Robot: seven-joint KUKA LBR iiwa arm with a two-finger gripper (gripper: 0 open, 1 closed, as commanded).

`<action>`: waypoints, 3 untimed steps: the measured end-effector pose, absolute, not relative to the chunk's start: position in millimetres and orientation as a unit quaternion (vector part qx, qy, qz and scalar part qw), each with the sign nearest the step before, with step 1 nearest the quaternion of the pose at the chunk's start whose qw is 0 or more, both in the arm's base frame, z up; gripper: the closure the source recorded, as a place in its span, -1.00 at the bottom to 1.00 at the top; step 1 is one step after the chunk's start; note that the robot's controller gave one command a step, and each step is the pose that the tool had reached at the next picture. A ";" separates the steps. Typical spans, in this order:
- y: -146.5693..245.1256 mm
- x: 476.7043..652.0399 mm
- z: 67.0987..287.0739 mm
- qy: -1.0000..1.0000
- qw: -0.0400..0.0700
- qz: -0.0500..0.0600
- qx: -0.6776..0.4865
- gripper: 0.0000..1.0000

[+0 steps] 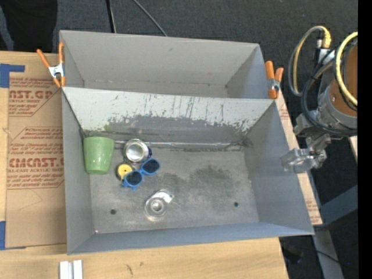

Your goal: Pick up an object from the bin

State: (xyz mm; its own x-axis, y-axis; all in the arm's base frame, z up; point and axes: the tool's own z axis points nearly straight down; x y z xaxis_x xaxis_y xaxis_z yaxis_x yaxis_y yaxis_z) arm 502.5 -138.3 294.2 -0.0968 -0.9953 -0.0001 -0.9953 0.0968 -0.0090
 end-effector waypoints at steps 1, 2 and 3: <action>-152.7 494.9 175.0 0.673 0.000 0.004 -0.740 1.00; -136.1 505.2 365.3 0.581 0.002 -0.003 -0.814 1.00; -133.6 483.9 279.7 0.384 0.001 0.004 -0.923 1.00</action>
Offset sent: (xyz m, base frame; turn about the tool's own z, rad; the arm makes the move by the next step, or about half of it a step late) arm -0.0063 -0.0159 -0.1150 -0.1927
